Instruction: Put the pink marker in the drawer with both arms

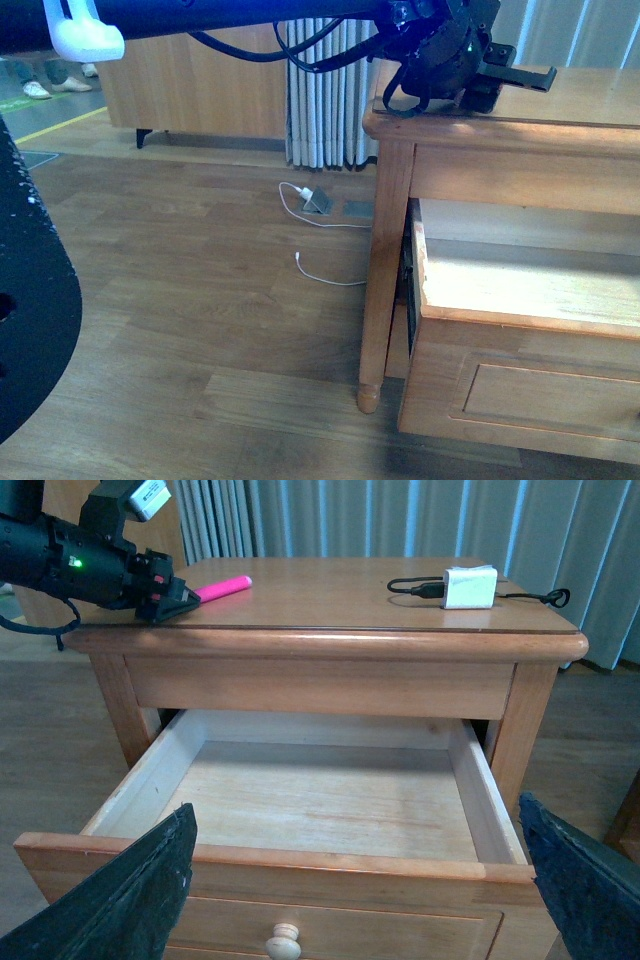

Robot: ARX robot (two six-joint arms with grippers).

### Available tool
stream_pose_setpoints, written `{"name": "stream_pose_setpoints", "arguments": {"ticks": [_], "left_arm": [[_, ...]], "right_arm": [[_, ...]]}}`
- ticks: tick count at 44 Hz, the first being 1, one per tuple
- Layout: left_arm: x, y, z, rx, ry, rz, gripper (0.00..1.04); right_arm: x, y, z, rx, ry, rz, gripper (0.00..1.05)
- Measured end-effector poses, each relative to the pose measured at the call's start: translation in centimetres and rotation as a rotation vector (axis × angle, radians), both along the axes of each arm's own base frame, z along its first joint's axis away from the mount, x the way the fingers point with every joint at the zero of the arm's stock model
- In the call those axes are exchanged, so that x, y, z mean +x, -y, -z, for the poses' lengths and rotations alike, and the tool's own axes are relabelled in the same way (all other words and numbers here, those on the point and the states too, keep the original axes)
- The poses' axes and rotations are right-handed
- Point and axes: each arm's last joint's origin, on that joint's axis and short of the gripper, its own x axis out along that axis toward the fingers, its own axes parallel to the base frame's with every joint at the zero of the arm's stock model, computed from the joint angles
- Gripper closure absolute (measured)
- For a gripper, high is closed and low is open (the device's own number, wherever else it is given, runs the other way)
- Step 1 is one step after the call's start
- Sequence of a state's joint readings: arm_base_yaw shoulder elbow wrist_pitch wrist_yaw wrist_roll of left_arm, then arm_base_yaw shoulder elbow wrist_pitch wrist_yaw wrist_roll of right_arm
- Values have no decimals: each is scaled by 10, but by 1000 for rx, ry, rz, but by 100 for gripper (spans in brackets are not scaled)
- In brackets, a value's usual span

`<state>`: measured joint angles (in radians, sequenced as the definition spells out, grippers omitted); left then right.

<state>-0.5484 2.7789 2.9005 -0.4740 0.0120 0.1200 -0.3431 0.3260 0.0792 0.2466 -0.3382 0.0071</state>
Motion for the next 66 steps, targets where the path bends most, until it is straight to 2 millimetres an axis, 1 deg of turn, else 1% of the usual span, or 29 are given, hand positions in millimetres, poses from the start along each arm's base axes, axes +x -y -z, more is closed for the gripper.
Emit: {"name": "stream_pose_setpoints", "arguments": {"ticks": [3,5,16,24,28,33,39,43,47,50,55,58,66], "left_arm": [[0,-1,0,4,0,-1,87],[1,-2,0,4,-2,1,89],[2,-5,0,6,-4,4,90],[5,-9,-4,-19,8,22,90],[7,-15,-7,-49,37,46,90],[2,-30,-12,-64,48,54,91],[-12,-58,-32,-78,47,65,91],[-19,-73,-42,-86,50,72,91],[-27,-86,-47,-88,37,95,91],[-34,-94,-45,-87,12,140,91],[-58,-101,-36,-57,-36,276,91],[-75,-101,-30,-31,-44,358,91],[-105,-97,-24,-12,-35,465,91]], "right_arm": [[0,0,0,0,0,0,8],[0,0,0,0,0,0,8],[0,0,0,0,0,0,8],[0,0,0,0,0,0,8],[0,0,0,0,0,0,8],[0,0,0,0,0,0,8],[0,0,0,0,0,0,8],[0,0,0,0,0,0,8],[0,0,0,0,0,0,8],[0,0,0,0,0,0,8],[0,0,0,0,0,0,8],[0,0,0,0,0,0,8],[0,0,0,0,0,0,8]]}}
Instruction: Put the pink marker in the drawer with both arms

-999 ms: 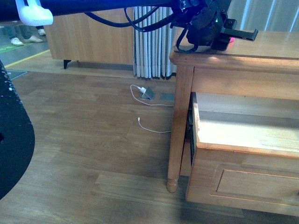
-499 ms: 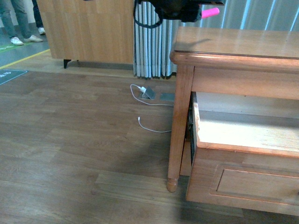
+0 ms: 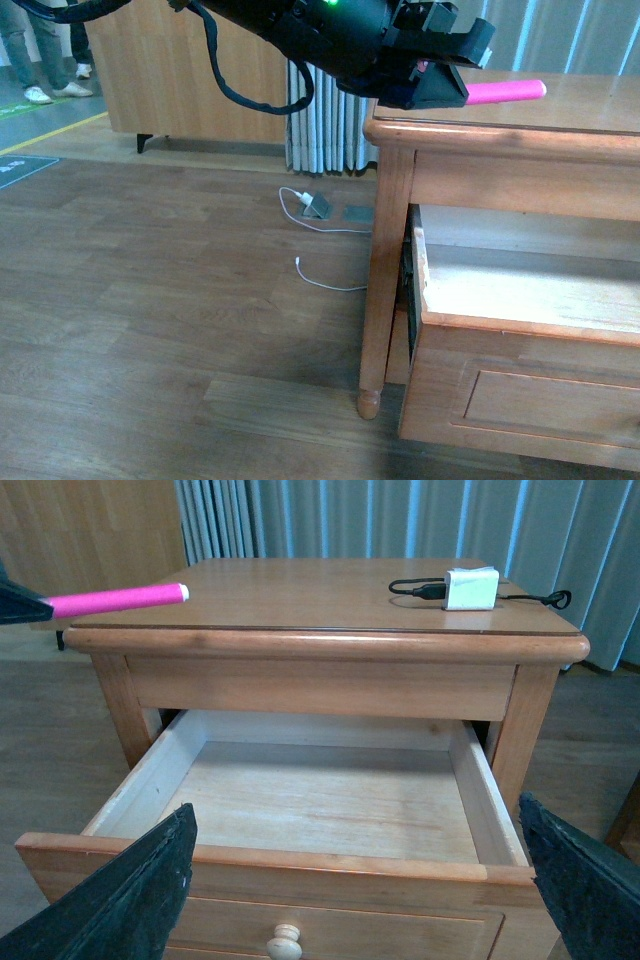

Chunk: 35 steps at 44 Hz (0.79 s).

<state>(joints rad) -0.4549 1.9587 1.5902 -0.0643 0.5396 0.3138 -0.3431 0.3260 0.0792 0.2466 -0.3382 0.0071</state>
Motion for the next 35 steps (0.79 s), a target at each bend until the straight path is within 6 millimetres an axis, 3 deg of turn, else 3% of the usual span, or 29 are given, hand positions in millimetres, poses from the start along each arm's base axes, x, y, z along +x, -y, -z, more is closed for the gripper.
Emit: {"name": "stream_pose_setpoints", "arguments": {"ticks": [11,15,21,35], "left_arm": [[-19,22,25,58,1,37,91],[-17,31,36,64,0,32,91],[-11,52,70,91,-42,33,91],[4,68,99,110,-81,-15,91]], "right_arm": [[0,0,0,0,0,0,8],[0,0,0,0,0,0,8],[0,0,0,0,0,0,8],[0,0,0,0,0,0,8]]}}
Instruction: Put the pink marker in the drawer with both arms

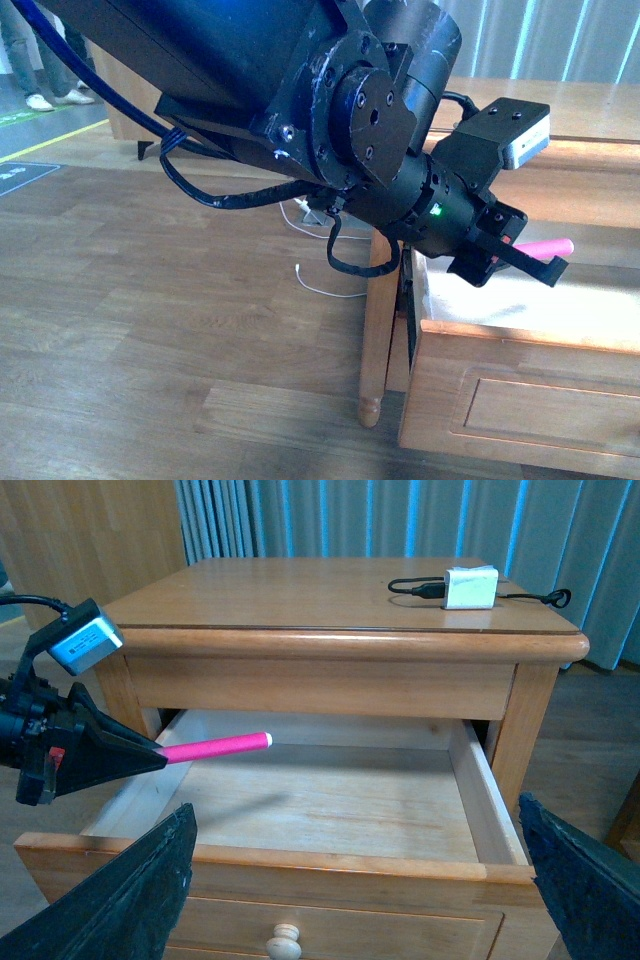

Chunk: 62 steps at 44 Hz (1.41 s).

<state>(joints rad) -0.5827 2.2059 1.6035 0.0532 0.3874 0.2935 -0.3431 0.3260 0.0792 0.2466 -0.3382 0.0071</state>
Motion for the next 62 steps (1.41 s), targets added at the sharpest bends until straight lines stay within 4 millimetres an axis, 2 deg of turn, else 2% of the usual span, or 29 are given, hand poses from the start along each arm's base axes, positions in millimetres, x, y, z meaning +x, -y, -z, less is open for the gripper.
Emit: {"name": "stream_pose_setpoints", "arguments": {"ticks": [4,8,15,18,23,27,32,40,45,47,55,62], "left_arm": [[1,1,2,0,-5,0,91],[2,1,2,3,4,-19,77],[0,-5,6,-1,12,-55,45],[-3,-9,5,-16,8,-77,36],[-13,-23,-8,-39,18,-147,16],[-20,-36,-22,-68,47,-196,5],[-30,-56,-37,-111,94,-282,7],[-55,-108,-59,-160,174,-439,6],[-85,-156,-74,-147,237,-582,6],[-95,-168,-79,-147,261,-618,6],[-146,-200,-96,-149,377,-705,6],[-190,-223,-92,-145,395,-800,6]], "right_arm": [[0,0,0,0,0,0,8],[0,0,0,0,0,0,8],[0,0,0,0,0,0,8],[0,0,0,0,0,0,8],[0,0,0,0,0,0,8],[0,0,0,0,0,0,8],[0,0,0,0,0,0,8],[0,0,0,0,0,0,8],[0,0,0,0,0,0,8],[0,0,0,0,0,0,8],[0,0,0,0,0,0,8],[0,0,0,0,0,0,8]]}}
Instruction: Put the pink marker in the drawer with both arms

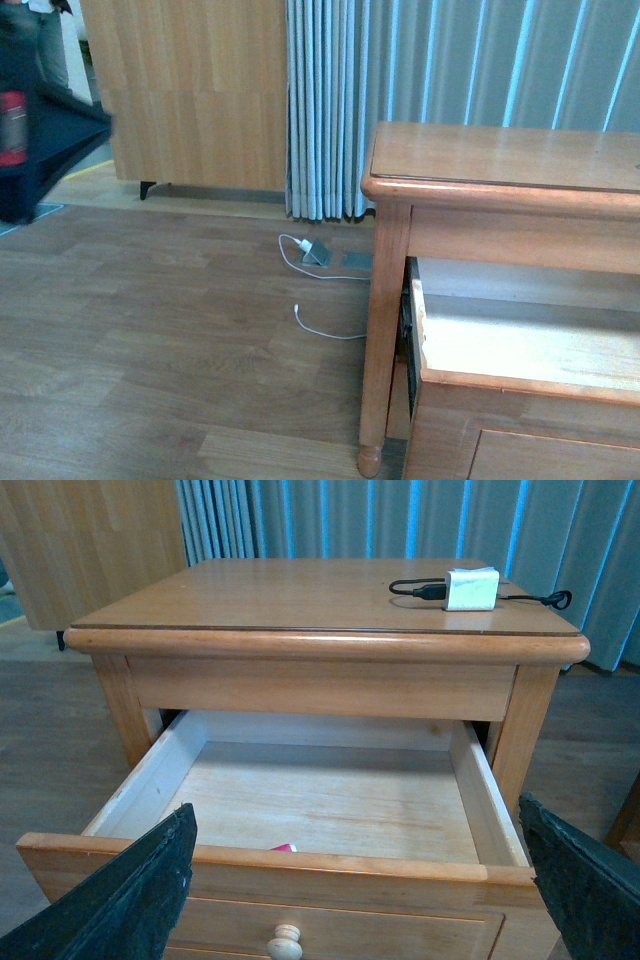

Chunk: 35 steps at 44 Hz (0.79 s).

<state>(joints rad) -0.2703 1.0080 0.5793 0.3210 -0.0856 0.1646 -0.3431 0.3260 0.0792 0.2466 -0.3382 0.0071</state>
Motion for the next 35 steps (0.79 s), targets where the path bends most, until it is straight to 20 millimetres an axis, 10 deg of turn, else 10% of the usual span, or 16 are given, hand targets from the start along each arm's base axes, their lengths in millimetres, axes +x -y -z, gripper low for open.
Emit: {"name": "stream_pose_setpoints", "arguments": {"ticks": [15,35], "left_arm": [[-92,-46,39,-153,-43,-335,6],[-105,-59,65,-207,-56,-400,11]], "right_arm": [[0,0,0,0,0,0,8],[0,0,0,0,0,0,8]]}}
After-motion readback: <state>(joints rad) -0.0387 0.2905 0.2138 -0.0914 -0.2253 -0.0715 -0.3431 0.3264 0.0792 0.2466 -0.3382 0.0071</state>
